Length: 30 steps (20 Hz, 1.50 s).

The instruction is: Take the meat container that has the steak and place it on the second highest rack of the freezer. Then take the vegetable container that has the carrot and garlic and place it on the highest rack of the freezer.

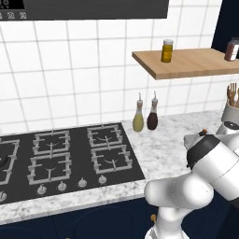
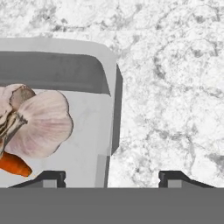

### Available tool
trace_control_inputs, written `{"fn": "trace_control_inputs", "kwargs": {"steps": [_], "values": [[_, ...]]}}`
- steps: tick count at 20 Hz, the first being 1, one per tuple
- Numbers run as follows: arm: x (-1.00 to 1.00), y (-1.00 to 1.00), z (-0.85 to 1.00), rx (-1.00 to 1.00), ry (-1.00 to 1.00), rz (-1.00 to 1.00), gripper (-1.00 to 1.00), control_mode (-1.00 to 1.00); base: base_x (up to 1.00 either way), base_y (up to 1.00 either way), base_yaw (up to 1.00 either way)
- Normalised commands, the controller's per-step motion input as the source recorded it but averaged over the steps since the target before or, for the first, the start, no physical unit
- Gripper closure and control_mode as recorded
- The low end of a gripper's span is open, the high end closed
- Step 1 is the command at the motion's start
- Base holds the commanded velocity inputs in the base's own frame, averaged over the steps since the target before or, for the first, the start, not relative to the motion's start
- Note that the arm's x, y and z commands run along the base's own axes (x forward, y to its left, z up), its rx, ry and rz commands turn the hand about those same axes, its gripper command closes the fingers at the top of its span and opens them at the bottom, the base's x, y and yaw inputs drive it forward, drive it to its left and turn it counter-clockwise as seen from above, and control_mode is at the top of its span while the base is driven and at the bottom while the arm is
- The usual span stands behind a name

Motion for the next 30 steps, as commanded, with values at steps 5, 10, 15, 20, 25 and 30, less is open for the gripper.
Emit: {"fn": "trace_control_inputs", "kwargs": {"steps": [5, 10, 15, 20, 25, 30], "values": [[0.0, 0.0, 0.0, 0.0, 0.0, 0.0, 1.0, -1.0, 0.0, 0.0, 0.0], [0.0, 0.0, 0.0, 0.0, 0.0, 0.0, 1.0, -1.0, 0.0, 0.0, 0.0], [0.05, 0.21, 0.15, 0.02, -0.01, 0.0, 1.0, -1.0, 0.0, 0.0, 0.0], [0.02, 0.37, 0.83, 0.07, 0.0, -0.03, 1.0, -1.0, 0.0, 0.0, 0.0], [0.0, 0.69, 0.84, 0.01, 0.0, -0.12, 1.0, -1.0, 0.0, 0.0, 0.0], [-0.03, 0.95, 0.65, 0.0, 0.0, -0.09, 1.0, -1.0, 0.0, 0.0, 0.0]]}}
